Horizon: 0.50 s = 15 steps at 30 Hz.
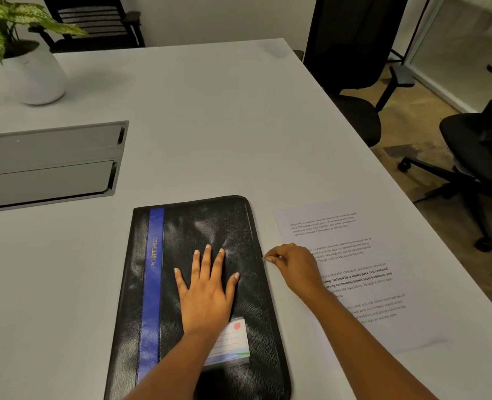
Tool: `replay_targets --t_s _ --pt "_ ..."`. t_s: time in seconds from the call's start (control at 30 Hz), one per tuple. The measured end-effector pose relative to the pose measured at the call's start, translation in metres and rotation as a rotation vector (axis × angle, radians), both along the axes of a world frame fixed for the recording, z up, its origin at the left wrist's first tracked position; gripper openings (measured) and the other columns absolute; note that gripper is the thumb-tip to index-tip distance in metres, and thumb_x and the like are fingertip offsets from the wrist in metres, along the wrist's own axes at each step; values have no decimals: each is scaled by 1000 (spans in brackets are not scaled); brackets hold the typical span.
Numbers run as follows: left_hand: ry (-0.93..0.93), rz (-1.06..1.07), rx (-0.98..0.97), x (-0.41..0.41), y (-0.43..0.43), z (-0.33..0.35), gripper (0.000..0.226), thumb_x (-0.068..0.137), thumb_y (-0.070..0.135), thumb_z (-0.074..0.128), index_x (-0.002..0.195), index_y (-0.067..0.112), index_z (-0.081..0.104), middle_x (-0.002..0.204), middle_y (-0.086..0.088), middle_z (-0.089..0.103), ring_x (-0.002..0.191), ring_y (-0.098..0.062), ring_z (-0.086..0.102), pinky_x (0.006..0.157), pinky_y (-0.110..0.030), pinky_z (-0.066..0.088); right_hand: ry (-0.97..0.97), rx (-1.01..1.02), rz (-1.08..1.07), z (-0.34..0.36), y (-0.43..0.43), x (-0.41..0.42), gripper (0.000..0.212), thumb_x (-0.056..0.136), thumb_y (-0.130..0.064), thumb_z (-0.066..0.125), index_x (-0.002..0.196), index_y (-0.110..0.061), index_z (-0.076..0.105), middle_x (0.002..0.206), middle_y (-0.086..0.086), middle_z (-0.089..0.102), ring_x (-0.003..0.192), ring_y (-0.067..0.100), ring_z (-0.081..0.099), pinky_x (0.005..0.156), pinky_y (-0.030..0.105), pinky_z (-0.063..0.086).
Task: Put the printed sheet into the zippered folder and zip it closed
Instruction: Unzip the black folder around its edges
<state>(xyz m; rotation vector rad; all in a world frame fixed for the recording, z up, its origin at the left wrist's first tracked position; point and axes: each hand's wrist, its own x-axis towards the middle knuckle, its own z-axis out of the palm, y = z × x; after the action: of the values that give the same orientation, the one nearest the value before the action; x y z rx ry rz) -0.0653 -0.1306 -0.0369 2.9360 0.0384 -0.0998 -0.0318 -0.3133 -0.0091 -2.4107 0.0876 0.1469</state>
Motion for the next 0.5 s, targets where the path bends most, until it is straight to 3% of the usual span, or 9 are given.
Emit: replay_targets --t_s 0.27,0.5 --pt "-44 28 -53 0 1 -2 60 88 64 17 144 42 13 157 11 8 146 -11 -2 115 -47 -8 -43 -104 -131 -11 14 -16 20 93 -26 50 94 -14 66 97 3 67 87 19 60 69 29 44" --pt "-59 46 -65 0 1 -3 59 88 64 19 143 44 14 157 13 9 145 -9 -1 116 -46 -7 -128 -87 -236 -17 27 -26 22 93 -25 48 91 -11 64 92 5 64 85 21 58 64 30 43"
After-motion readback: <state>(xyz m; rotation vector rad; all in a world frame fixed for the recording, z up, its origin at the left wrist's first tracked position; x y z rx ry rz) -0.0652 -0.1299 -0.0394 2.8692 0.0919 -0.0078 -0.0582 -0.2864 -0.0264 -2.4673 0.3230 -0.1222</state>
